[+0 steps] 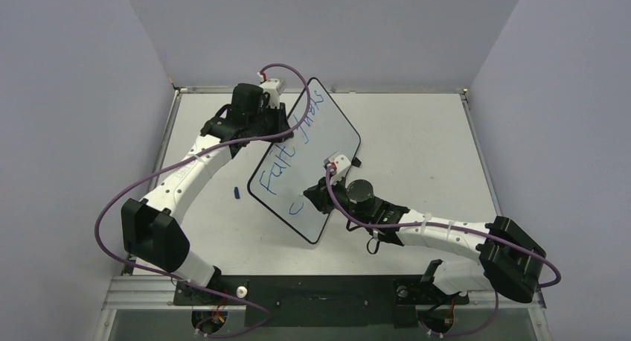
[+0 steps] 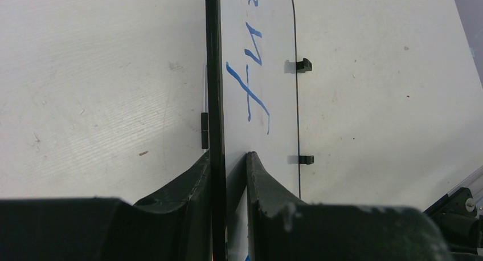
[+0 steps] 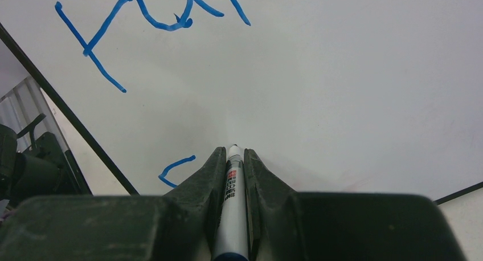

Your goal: Write a sentence on the whiteboard

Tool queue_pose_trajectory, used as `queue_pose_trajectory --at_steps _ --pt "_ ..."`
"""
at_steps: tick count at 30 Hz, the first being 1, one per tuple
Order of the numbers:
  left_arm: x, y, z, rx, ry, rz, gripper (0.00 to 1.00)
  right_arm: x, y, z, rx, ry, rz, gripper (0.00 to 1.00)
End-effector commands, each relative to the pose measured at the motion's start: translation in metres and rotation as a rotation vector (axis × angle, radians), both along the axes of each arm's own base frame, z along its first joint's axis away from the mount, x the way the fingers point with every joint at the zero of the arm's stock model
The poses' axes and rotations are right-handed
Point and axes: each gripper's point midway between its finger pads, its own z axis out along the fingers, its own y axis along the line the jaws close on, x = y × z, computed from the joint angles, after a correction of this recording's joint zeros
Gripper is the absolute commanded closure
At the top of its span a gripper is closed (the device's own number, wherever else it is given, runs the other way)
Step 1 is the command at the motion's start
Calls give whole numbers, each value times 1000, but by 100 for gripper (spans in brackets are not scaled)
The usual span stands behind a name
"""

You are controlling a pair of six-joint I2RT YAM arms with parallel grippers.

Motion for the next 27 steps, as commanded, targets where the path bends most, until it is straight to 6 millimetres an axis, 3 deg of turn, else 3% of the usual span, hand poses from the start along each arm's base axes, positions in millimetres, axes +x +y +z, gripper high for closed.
queue_pose_trajectory --at_steps 1,27 --pt "31 28 22 105 -159 78 100 2 11 15 56 -26 16 100" --pt "31 30 23 114 -164 86 100 -6 2 -15 -23 20 -1 100"
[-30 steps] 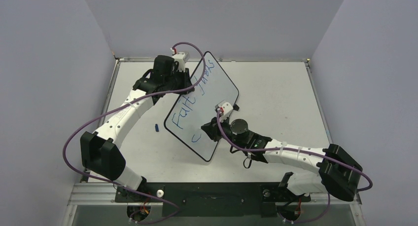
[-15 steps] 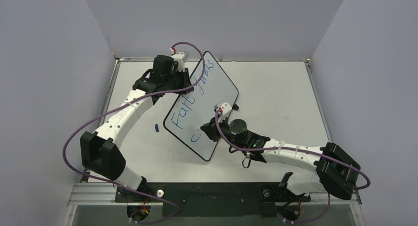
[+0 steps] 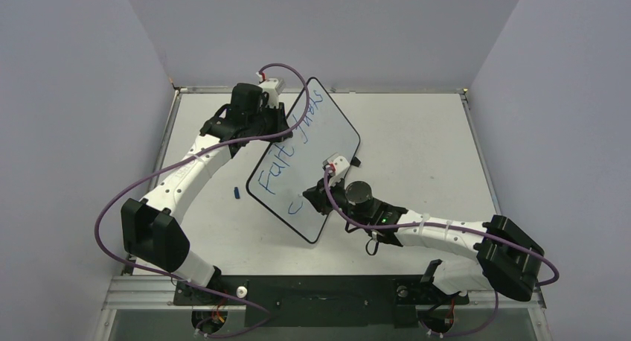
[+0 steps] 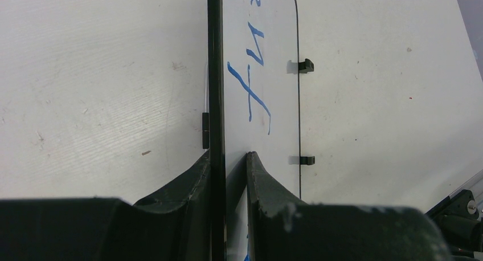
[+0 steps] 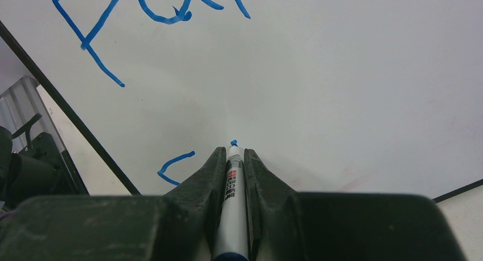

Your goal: Write a sentence on the whiteboard

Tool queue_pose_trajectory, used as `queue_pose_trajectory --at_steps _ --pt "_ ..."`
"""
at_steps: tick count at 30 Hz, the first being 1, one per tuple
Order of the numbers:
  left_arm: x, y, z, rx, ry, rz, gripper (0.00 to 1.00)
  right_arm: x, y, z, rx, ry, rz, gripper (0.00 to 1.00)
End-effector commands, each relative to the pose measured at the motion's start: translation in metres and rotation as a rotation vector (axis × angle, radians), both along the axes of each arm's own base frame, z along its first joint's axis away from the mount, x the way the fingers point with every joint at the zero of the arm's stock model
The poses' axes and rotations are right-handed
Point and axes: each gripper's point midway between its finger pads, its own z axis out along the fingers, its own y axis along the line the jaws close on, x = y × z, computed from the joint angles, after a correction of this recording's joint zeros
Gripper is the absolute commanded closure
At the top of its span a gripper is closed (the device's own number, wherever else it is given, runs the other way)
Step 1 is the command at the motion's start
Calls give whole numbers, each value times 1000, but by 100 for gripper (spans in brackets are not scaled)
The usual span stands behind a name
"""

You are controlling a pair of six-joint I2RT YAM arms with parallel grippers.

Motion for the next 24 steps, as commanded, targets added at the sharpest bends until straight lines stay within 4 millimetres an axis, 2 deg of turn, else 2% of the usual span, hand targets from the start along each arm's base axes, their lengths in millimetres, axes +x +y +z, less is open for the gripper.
queue_pose_trajectory --at_steps 1,14,24 --pt "30 28 24 112 -165 78 100 -5 -2 -11 -20 22 1 100" --pt "29 28 25 111 -168 78 100 3 -13 -22 -66 32 -70 100" --pt "29 28 27 108 -172 77 100 14 -14 -12 -66 21 -111 100"
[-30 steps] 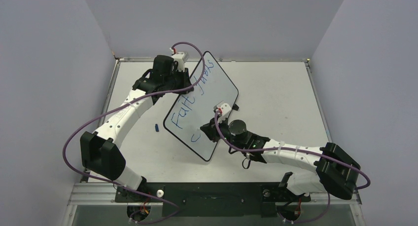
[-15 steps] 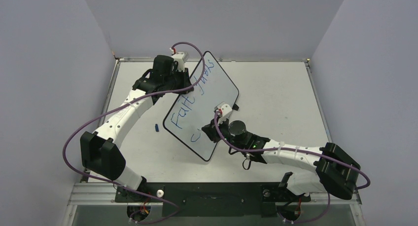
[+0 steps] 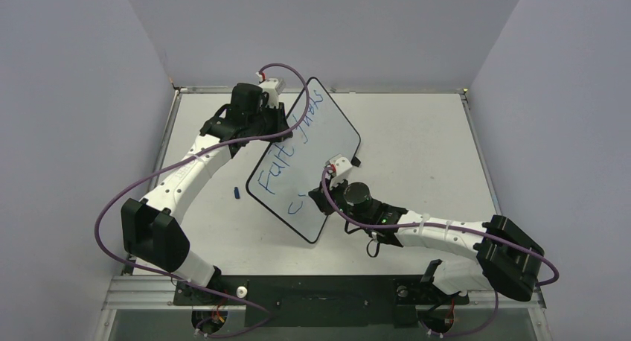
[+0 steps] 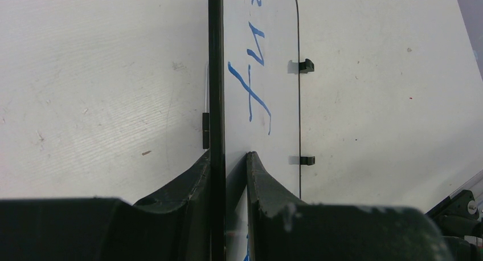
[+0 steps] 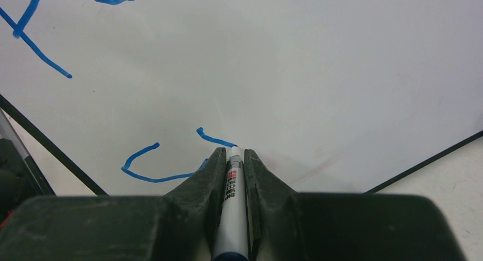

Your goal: Write a sentence on the whiteboard

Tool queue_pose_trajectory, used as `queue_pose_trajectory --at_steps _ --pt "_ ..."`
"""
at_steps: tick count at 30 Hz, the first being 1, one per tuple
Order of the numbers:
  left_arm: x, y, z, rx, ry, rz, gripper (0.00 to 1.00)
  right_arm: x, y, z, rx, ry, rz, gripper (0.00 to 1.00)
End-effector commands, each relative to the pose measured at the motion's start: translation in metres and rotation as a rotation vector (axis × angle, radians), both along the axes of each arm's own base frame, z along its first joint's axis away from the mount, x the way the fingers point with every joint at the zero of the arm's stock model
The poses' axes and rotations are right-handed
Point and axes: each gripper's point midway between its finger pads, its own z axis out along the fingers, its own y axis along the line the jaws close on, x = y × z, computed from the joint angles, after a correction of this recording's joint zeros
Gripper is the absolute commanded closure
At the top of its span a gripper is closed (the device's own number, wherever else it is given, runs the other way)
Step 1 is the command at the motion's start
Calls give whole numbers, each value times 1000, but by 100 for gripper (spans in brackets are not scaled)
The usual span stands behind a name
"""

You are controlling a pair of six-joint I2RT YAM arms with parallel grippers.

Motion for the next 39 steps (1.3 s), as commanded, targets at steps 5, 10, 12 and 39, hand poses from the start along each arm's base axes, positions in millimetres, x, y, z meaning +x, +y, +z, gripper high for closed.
queue_pose_trajectory --at_steps 5,10,12,39 --pt "29 28 27 107 -172 76 100 10 4 9 -5 -1 -35 100" --pt "28 27 27 104 -171 74 100 15 8 17 -3 -9 -42 100" --pt "28 27 27 104 -171 74 100 17 9 21 -4 -13 -43 100" --pt "28 28 29 104 -175 77 100 8 32 41 32 -22 21 100"
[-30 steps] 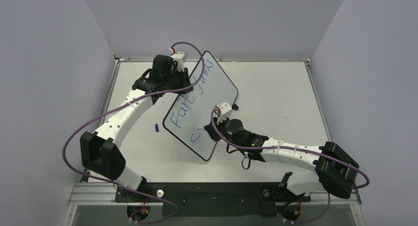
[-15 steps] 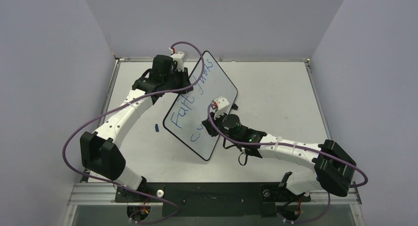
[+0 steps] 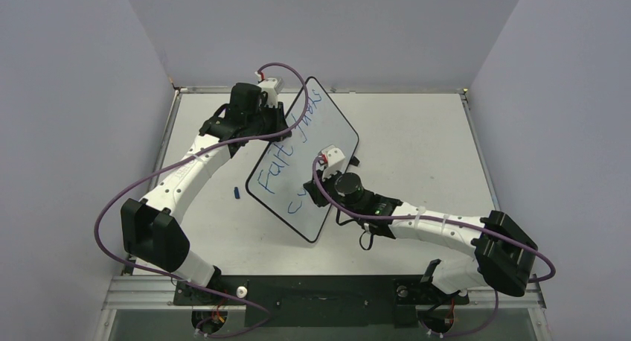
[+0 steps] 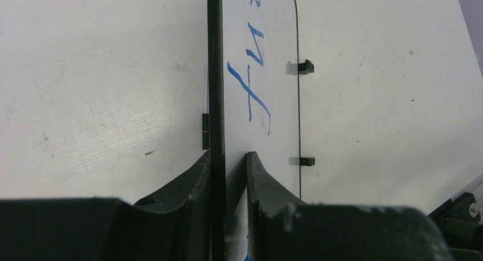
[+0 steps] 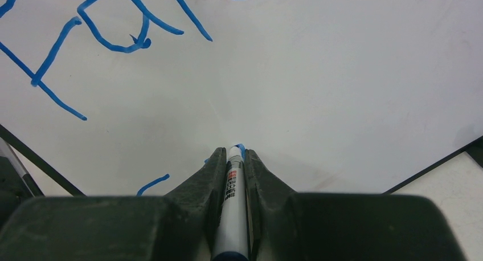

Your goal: Write a sentence on the whiteboard

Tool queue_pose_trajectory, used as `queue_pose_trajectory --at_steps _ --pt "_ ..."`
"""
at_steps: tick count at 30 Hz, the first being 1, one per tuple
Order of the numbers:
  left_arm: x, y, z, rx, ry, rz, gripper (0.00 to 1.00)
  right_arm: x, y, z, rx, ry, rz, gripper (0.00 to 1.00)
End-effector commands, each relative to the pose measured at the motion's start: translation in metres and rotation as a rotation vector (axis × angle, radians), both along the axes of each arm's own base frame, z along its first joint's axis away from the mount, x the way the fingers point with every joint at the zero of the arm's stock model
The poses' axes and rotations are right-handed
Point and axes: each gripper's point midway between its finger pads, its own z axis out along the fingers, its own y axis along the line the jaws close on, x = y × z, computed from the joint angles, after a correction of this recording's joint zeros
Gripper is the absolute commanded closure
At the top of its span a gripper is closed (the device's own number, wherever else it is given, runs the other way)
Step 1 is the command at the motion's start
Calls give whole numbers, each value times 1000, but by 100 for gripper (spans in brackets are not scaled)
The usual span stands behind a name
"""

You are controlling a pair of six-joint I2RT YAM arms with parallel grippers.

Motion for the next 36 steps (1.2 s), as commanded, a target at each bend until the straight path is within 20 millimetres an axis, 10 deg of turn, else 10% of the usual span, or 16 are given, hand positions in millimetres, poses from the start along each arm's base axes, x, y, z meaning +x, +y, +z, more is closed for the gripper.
queue_pose_trajectory --at_steps 1,22,36 --pt "27 25 28 104 -173 70 100 -10 22 21 67 -18 58 100" --pt "26 26 30 106 -175 71 100 -24 28 19 62 -16 79 100" --pt "26 25 28 103 -172 68 100 -23 -1 69 80 -119 17 100"
